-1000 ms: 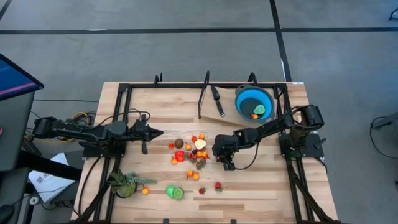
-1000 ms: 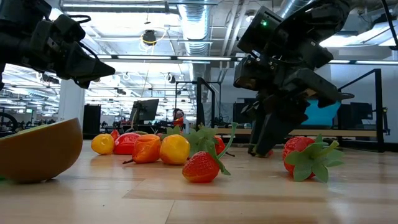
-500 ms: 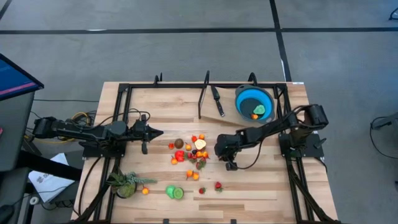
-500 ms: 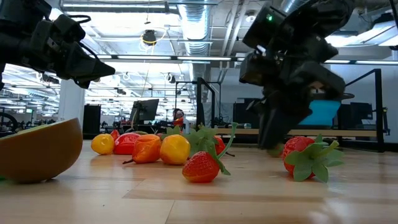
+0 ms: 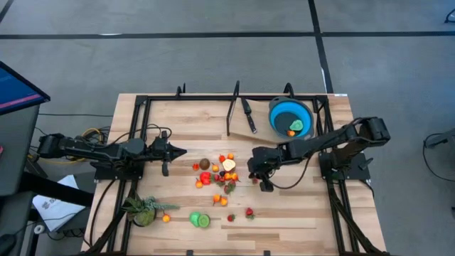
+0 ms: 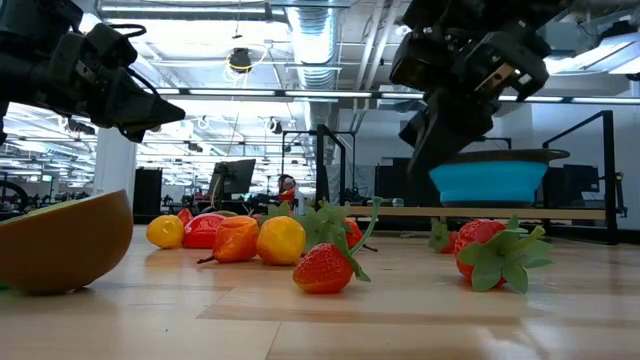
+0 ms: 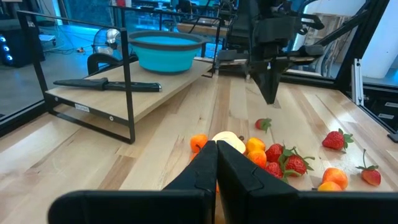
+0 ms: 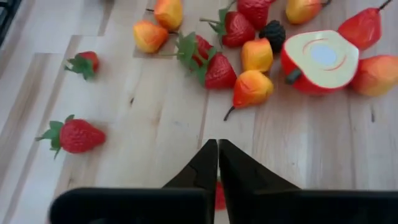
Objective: Pick & Place Fruit
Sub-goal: Put the red strawberry into the blue colander
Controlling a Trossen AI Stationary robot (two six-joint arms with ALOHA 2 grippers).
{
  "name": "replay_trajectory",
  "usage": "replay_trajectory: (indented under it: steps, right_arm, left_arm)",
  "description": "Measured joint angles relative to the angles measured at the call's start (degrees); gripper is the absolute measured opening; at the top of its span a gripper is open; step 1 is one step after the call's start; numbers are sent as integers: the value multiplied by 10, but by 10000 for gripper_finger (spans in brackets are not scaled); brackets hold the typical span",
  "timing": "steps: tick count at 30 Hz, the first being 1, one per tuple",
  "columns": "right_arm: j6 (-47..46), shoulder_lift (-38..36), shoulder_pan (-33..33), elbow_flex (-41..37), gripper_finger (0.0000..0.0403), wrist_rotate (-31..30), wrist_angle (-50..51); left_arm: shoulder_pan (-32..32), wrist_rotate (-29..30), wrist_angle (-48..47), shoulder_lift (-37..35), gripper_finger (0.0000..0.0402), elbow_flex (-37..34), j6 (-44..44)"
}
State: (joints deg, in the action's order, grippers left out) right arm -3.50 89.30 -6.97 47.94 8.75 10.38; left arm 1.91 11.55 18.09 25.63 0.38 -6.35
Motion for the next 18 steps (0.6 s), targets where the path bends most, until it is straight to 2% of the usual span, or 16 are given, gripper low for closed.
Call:
replay_trajectory:
  steps: [12,18]
  right_arm:
    - [35,42,-8,4,137,2,-20]
    - [35,85,-7,56,145,-6,38]
  left_arm:
    - [0,0,0,0,1,0,0]
    - [0,0,0,0,1,0,0]
